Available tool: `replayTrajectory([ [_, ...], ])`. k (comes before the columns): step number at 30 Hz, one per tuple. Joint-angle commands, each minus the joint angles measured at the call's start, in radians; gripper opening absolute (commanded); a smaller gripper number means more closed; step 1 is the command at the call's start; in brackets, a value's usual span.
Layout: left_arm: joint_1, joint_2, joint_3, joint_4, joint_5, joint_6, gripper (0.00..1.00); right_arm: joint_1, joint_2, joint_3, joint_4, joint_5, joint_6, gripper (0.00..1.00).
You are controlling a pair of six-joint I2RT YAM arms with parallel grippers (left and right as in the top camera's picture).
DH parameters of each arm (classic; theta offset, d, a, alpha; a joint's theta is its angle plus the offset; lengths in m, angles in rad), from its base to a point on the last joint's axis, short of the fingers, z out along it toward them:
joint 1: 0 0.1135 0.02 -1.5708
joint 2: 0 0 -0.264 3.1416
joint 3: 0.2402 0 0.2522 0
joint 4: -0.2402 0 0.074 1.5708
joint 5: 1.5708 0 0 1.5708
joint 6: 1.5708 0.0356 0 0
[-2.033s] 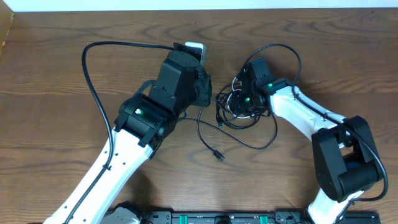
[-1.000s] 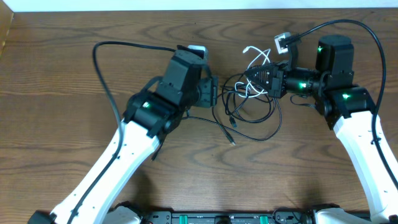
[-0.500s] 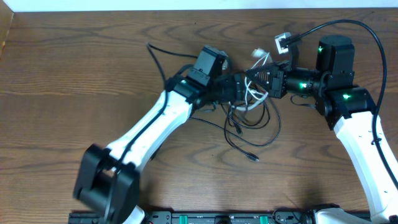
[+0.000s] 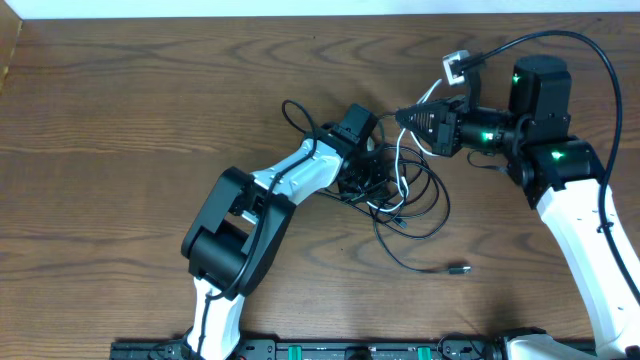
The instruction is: Untangle cables
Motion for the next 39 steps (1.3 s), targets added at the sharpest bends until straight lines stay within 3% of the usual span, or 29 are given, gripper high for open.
replayTrajectory([
  [1, 0.002, 0.003, 0.008, -0.014, -0.156, -0.006, 0.08, -0.042, -0.014, 0.002, 0.002, 0.051, -0.009, 0.01],
  [10, 0.037, 0.003, 0.008, -0.089, -0.525, 0.012, 0.08, -0.183, -0.08, 0.002, -0.126, 0.41, -0.013, 0.02],
  [14, 0.11, -0.016, 0.008, -0.112, -0.607, 0.012, 0.07, -0.216, -0.113, 0.002, -0.271, 0.771, -0.012, 0.01],
  [21, 0.257, -0.136, 0.008, -0.166, -0.603, 0.011, 0.07, -0.219, -0.113, 0.002, -0.349, 1.098, 0.038, 0.01],
  [24, 0.293, -0.214, 0.008, -0.192, -0.535, 0.012, 0.08, -0.219, -0.1, 0.002, -0.366, 1.202, 0.098, 0.01],
  [31, 0.293, -0.349, 0.008, -0.19, -0.342, 0.026, 0.08, -0.217, -0.055, 0.002, -0.4, 1.172, 0.157, 0.01],
  [37, 0.293, -0.391, 0.008, -0.184, -0.332, 0.13, 0.08, -0.22, -0.016, 0.002, -0.441, 1.205, 0.22, 0.03],
  [39, 0.291, -0.388, 0.008, -0.195, -0.312, 0.129, 0.24, -0.222, -0.009, 0.002, -0.446, 1.218, 0.233, 0.13],
])
